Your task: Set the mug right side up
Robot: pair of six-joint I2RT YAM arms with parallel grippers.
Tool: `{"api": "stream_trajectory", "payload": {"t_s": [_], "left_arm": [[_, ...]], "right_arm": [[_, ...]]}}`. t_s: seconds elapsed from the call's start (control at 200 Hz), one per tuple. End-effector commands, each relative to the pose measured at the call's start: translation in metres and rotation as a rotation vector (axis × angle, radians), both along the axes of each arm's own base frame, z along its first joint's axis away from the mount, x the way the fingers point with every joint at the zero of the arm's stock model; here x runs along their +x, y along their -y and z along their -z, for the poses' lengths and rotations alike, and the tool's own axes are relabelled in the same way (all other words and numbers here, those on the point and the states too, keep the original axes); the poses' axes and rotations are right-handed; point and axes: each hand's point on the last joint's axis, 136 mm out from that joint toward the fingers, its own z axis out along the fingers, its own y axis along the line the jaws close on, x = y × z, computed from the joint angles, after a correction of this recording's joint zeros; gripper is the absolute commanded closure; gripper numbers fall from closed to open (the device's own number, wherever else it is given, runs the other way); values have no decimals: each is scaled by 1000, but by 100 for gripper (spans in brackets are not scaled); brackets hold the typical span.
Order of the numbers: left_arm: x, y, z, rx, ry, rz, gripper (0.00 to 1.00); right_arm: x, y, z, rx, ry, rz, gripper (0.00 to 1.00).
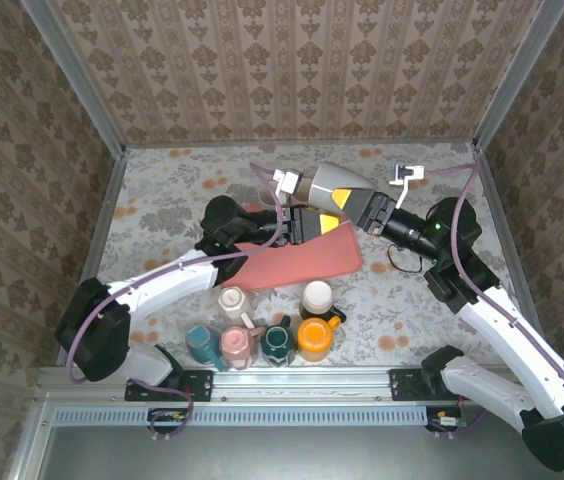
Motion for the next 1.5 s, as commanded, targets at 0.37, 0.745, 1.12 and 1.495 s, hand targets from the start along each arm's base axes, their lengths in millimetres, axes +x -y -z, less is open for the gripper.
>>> {"api": "stream_trajectory", "payload": {"t_s": [0.37, 0.745, 1.12, 1.495], "left_arm": [[11, -39, -14, 2, 110, -151, 100], [33, -90, 77, 521, -27, -485, 100], [54, -210, 162, 1120, 23, -859, 100], [108, -214, 209, 1284, 16, -933, 100]], "right_arm": [[-11, 12, -2, -79, 67, 61, 0], [-14, 40, 31, -312, -2, 196, 0], [-16, 25, 78, -467, -46, 96, 0], [-18, 19, 79, -464, -67, 72, 0]]}}
